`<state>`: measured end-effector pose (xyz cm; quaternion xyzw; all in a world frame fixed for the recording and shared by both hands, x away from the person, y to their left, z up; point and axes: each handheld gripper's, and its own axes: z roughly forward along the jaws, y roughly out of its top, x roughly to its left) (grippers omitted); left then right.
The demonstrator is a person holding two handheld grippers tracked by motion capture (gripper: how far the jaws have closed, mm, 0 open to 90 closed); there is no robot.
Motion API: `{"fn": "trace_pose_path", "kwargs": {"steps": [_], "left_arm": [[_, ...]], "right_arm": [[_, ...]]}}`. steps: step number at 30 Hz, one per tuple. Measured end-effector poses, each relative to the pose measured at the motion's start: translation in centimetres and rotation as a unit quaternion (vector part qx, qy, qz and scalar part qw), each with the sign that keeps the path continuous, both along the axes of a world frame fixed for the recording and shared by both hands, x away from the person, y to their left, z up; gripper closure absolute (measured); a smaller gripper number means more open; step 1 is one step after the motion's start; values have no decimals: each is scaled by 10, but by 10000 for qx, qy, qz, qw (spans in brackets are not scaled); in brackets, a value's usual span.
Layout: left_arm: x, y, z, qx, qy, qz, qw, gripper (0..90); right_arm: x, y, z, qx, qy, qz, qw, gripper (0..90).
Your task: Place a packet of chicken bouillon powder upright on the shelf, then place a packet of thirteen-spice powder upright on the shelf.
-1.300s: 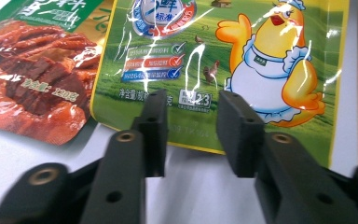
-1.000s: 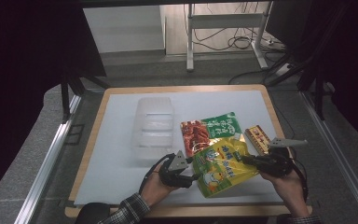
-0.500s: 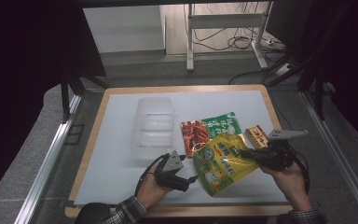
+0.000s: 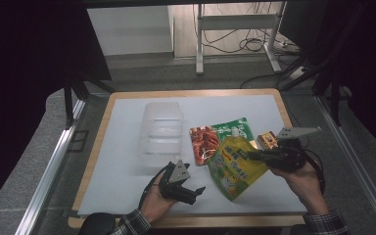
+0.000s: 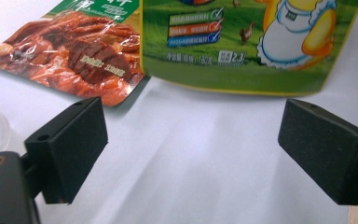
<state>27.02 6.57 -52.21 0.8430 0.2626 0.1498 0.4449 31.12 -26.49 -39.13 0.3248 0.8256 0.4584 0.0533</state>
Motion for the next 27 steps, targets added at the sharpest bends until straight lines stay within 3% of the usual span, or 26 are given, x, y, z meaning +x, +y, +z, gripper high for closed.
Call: {"fn": "trace_pose_path", "kwargs": {"steps": [7,14,27], "left_arm": [[-4,6,1,29,-28,43,10000,40],[-8,15,1,29,-128,143,9998,32],[-15,22,1,101,-225,163,9996,20]], "right_arm": [[-1,7,14,-138,-132,92,9998,867],[2,10,26,-365,-329,-3,9988,867],[16,17,37,-352,-486,7,9982,867]]}}
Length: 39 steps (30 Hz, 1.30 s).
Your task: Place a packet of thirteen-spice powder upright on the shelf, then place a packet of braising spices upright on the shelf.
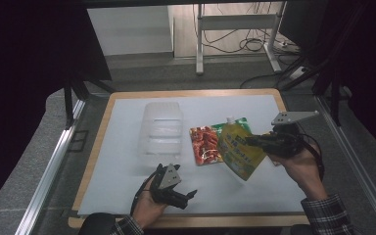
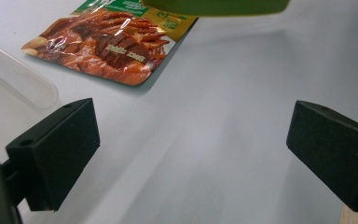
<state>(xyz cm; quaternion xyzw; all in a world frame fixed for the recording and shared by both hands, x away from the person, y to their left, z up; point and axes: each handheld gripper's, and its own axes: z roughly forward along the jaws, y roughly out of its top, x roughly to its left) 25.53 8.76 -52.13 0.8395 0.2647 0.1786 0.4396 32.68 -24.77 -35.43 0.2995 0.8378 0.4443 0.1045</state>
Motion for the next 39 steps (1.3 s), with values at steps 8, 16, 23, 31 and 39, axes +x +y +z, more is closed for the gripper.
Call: {"fn": "trace_pose_path", "kwargs": {"steps": [8,16,23,31,39], "left_arm": [[-2,2,-1,9,-9,18,10000,14],[-4,3,-1,-39,-14,-14,10000,5],[-7,4,-2,6,-17,-69,10000,4],[-11,7,-2,3,33,-79,10000,3],[-15,9,-2,14,67,-99,9999,4]], "right_arm": [[12,8,6,21,-94,75,9999,866],[23,14,11,62,-187,209,9996,866],[34,22,16,60,-265,378,9989,866],[49,34,18,57,-311,526,9981,866],[60,42,19,52,-329,605,9976,866]]}}
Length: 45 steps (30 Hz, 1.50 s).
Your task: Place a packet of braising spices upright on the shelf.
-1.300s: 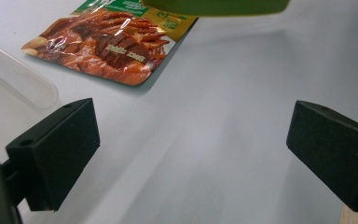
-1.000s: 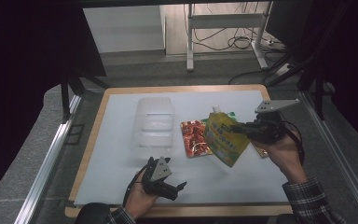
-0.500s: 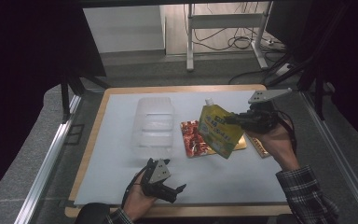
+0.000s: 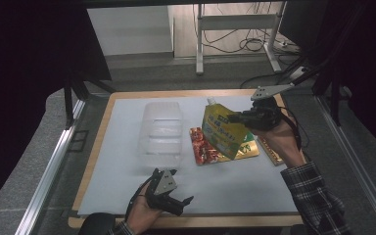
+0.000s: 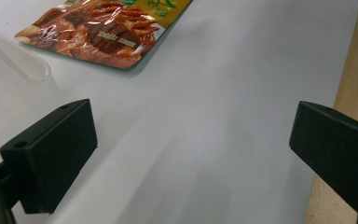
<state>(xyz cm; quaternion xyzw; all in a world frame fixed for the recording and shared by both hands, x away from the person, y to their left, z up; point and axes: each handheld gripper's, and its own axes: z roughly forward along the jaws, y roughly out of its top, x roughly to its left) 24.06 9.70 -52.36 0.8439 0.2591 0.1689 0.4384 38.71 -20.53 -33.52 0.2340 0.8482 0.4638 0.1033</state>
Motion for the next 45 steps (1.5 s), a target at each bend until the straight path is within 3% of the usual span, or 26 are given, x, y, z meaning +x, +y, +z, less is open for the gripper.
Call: {"fn": "trace_pose_path", "kwargs": {"steps": [29,45], "left_arm": [[-2,6,-1,46,21,67,10000,3],[0,10,0,77,19,150,9999,1]], "right_arm": [[45,38,7,79,-192,398,9990,866],[74,68,14,180,-337,618,9974,866]]}}
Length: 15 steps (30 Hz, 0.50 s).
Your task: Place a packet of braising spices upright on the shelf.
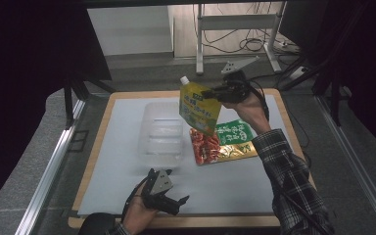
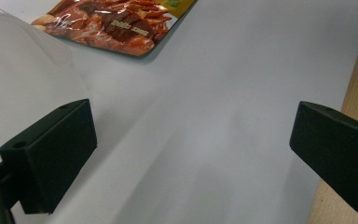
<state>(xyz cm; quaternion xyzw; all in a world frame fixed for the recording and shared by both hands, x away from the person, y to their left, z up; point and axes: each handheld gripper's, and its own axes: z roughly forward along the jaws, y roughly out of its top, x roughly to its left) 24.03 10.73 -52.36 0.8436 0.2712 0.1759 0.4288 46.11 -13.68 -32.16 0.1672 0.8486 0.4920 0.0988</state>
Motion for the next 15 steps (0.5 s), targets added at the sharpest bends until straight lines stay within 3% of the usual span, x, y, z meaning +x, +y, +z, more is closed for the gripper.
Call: {"fn": "trace_pose_path", "kwargs": {"steps": [15], "left_arm": [[-2,7,1,-112,93,35,9999,0]], "right_arm": [[28,27,-1,197,40,2,9998,866]]}}
